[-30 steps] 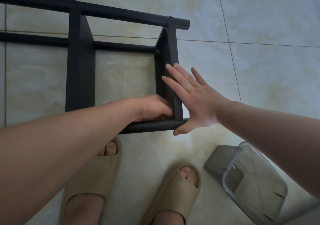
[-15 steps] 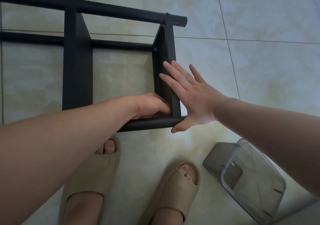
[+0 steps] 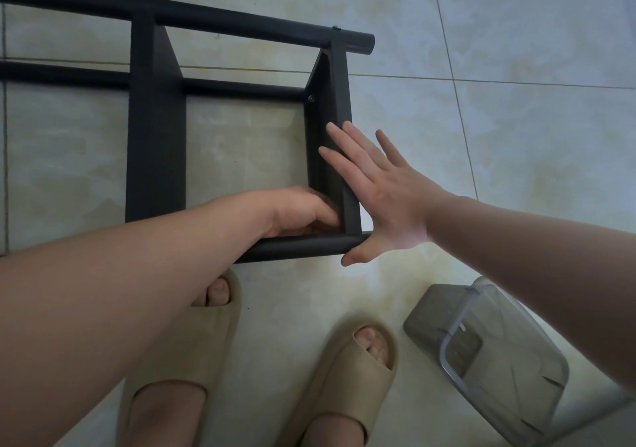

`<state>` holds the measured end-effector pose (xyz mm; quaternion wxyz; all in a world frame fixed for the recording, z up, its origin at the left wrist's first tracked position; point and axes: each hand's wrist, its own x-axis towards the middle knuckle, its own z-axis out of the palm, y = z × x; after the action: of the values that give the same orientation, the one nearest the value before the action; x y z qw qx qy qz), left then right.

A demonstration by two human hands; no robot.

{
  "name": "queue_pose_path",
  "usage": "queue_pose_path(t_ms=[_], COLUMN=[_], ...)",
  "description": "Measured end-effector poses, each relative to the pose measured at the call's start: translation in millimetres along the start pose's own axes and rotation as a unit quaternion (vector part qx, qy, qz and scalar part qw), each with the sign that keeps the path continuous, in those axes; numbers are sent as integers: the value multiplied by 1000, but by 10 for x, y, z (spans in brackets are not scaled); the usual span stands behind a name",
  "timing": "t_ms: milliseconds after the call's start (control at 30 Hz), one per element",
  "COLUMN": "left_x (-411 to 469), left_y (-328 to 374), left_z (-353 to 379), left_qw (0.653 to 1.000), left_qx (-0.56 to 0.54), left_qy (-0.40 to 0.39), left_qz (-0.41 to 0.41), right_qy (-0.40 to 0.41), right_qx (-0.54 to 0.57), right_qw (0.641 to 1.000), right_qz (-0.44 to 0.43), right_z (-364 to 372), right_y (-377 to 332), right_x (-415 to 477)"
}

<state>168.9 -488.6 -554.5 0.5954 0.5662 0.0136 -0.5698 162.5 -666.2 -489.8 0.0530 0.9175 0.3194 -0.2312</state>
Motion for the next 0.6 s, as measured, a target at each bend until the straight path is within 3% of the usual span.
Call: queue_pose_path(t_ms=[200, 400, 600], left_x=[8, -12, -30], left_y=[10, -6, 6], left_z=[-1, -10, -21], left_qw=[999, 1000, 1000], left_qx=[-37, 25, -4], left_qy=[-25, 3, -10], left_qz=[-19, -5, 1], right_qy=[3, 5, 5], right_qx=[4, 5, 8], right_qw=[1000, 1000, 1000], right_qz=[-1, -1, 1], right_z=[4, 9, 7], right_y=[4, 4, 4], right_x=[2, 1, 2])
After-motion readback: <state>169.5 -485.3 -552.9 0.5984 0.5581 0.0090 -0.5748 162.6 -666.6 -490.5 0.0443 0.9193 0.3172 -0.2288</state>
